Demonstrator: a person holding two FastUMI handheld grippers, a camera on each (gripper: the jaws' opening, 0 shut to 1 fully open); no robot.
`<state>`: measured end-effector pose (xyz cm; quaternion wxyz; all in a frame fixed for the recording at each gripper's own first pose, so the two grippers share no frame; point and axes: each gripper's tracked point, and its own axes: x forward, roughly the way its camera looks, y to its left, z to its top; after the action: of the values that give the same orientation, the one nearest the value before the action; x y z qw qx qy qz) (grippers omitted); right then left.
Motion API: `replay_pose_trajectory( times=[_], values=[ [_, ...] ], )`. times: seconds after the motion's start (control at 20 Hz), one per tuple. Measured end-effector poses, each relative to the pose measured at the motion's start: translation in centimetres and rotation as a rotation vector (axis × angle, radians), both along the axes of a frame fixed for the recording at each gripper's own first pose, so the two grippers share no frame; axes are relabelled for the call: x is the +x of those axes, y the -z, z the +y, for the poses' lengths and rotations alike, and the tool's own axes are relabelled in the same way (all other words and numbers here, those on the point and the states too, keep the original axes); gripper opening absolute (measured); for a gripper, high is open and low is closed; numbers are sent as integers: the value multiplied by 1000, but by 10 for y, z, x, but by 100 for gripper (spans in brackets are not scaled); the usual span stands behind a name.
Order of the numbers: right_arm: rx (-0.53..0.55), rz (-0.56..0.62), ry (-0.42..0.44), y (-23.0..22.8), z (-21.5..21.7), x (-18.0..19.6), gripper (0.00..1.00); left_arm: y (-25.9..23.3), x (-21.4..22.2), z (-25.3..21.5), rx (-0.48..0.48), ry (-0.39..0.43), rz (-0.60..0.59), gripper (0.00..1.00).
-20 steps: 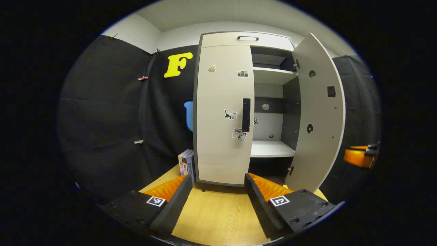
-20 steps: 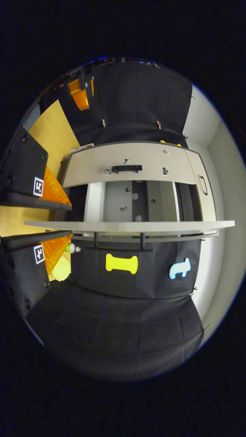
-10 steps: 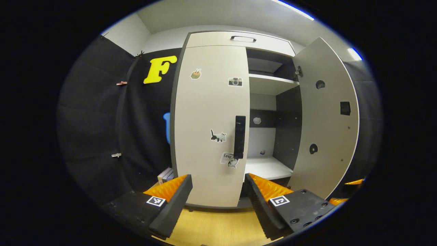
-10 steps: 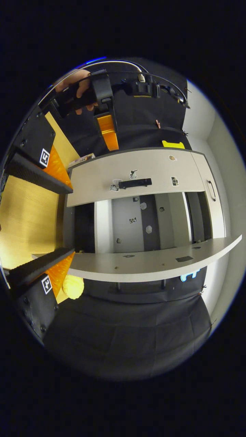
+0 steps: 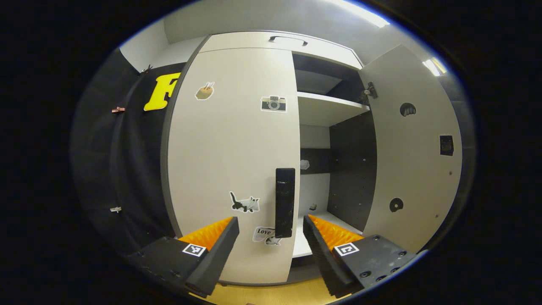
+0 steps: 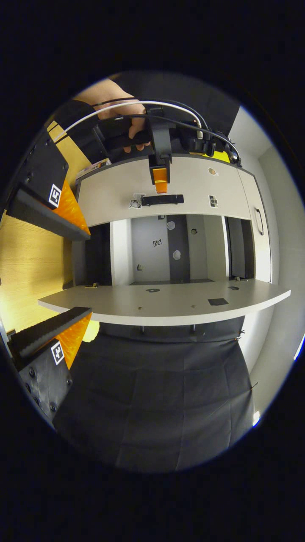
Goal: Open the right door of the double-door shoe cabinet with the right hand, and open the left door with the left hand.
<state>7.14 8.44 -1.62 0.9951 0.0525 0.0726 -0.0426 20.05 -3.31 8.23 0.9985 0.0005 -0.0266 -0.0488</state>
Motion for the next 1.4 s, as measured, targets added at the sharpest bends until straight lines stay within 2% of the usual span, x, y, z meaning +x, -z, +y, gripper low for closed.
replay_pose_trajectory(
  times=[0.25, 0.55, 0.65, 0.85, 1.05, 1.3, 1.4],
  values=[
    [-15, 14, -19, 7, 3, 3, 98, 8, 32, -19, -10, 10, 33, 82],
    [5, 26, -116, 12, 11, 20, 98, 17, 64, -22, 26, -52, 59, 71],
    [-3, 22, -134, 10, 9, 28, 98, 17, 72, -18, 25, -79, 57, 63],
    [31, 22, -147, 14, -4, 41, 98, 20, 79, -21, 8, -97, 83, 41],
    [38, 9, -169, 15, -11, 51, 99, 21, 80, -20, 0, -101, 82, 34],
    [21, 18, -278, 21, 5, 52, 98, 24, 81, -19, 24, -128, 74, 22],
    [10, 26, -306, 24, 4, 52, 99, 25, 81, -19, -11, -113, 82, 14]
  ],
)
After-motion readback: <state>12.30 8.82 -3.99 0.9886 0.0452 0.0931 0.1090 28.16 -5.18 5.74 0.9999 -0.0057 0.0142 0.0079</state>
